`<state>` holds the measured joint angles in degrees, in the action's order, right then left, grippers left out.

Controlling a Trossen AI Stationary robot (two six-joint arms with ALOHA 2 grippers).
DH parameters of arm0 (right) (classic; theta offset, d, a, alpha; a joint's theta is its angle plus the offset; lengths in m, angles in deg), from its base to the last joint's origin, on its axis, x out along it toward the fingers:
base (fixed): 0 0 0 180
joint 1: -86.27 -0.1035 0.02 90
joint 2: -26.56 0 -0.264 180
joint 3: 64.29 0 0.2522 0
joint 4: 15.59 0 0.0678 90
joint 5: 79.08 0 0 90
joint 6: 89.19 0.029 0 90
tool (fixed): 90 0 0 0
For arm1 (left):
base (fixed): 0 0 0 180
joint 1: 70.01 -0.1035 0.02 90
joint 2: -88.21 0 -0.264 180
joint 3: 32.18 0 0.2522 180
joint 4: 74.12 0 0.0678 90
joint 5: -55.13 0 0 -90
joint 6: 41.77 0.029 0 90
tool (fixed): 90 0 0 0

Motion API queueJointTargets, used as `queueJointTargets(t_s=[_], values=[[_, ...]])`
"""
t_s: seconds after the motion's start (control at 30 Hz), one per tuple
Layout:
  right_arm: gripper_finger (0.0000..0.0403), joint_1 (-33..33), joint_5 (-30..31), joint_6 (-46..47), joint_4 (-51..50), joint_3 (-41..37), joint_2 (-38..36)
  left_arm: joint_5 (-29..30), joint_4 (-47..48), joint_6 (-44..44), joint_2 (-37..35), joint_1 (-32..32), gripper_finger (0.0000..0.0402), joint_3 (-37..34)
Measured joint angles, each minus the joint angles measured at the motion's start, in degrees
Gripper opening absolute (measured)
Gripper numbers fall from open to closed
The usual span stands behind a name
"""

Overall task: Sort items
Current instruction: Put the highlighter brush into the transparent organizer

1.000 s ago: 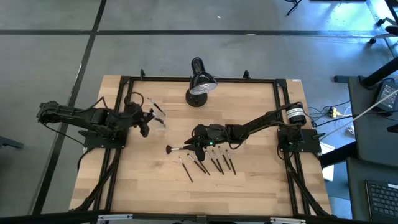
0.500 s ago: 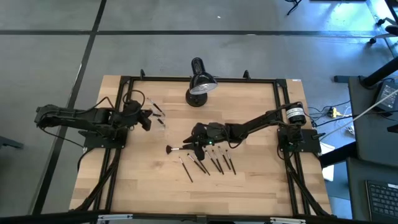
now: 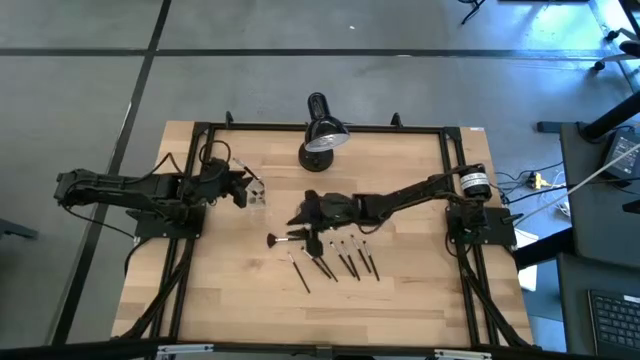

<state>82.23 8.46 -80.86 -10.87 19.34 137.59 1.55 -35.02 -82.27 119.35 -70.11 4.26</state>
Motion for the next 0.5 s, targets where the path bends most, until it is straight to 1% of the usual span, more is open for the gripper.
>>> queueJointTargets(t_s=[0.07,0.13,0.23,0.33,0.4,0.5], values=[[0.0138,0.4,2.4,0.0,-9.6,4.2,1.4,-0.5,-0.7,1.8,0.0,0.0,0.0177,0.0],[0.0138,0.4,6.2,-0.3,-16.9,7.2,2.7,-3.1,-1.7,3.8,-0.2,0.2,0.0183,0.6],[0.0138,0.2,11.0,-1.4,-20.6,9.7,3.2,-9.2,-2.1,6.8,0.0,1.8,0.0181,3.3],[0.0138,-0.6,15.7,-1.5,-21.7,9.5,2.5,-14.7,-2.2,9.7,0.4,6.4,0.0170,4.6],[0.0138,-1.4,20.1,-1.3,-23.7,9.0,2.4,-16.3,-1.3,11.2,1.3,10.4,0.0160,4.6],[0.0138,-2.1,23.8,-0.9,-27.6,8.7,2.4,-15.6,-0.2,12.3,4.2,16.3,0.0144,4.6]])
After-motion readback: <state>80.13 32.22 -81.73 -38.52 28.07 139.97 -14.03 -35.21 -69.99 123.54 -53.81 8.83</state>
